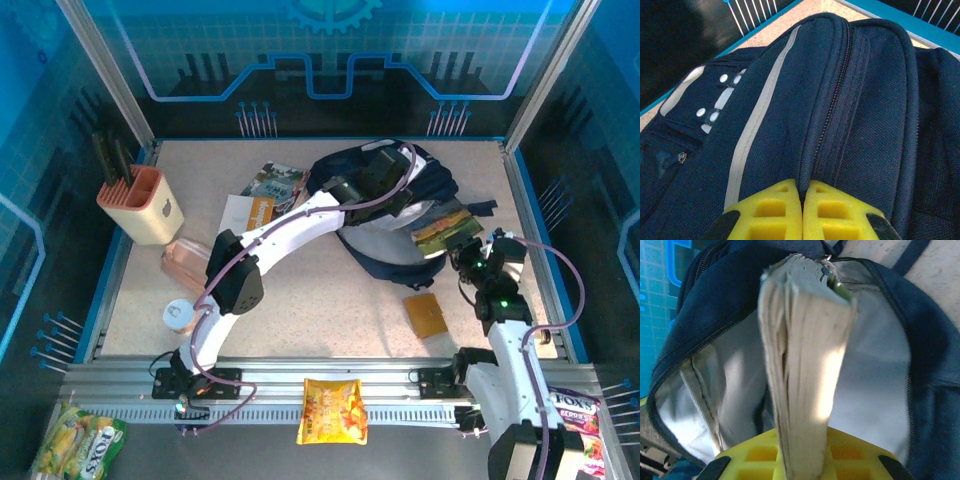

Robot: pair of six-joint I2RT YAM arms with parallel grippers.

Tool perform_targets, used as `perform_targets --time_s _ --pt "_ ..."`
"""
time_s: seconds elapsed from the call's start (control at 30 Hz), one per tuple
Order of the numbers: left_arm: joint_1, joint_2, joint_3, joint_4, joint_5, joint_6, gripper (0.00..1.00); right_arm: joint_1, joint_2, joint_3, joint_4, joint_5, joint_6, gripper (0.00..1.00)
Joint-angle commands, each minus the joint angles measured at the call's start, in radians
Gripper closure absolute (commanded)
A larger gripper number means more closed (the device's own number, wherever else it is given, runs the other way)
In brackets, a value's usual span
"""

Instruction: Pack books, pencil case, and school supplies into a backpack

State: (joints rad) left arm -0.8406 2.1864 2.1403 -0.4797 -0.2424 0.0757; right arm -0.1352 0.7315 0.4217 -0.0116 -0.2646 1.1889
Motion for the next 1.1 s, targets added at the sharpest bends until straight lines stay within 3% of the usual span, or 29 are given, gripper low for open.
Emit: perform_targets --time_s 0.0,0.27,0.67,0.9,1.0,1.07 --pt "-0.004 -0.103 0.021 0.142 0.031 -0.031 1.00 0.053 0.053 -0.017 0.251 0.029 0.074 0.91" --pt "-0.001 -0.119 -0.002 0.164 0.037 -0.036 1.00 0.194 0.340 0.024 0.409 0.204 0.091 0.90" --pt "0.054 -0.155 -0.052 0.188 0.183 -0.128 1.00 0.268 0.881 0.208 0.714 0.145 0.165 0.89" --pt "0.095 -0.135 -0.023 0.148 0.281 -0.170 1.00 0.294 1.003 0.280 0.742 0.144 0.134 0.74" --pt "0.101 -0.129 -0.023 0.142 0.277 -0.177 1.00 0.293 1.022 0.297 0.724 0.122 0.122 0.69" --pt "0.105 -0.125 -0.017 0.134 0.269 -0.179 1.00 0.289 1.008 0.292 0.690 0.112 0.109 0.60"
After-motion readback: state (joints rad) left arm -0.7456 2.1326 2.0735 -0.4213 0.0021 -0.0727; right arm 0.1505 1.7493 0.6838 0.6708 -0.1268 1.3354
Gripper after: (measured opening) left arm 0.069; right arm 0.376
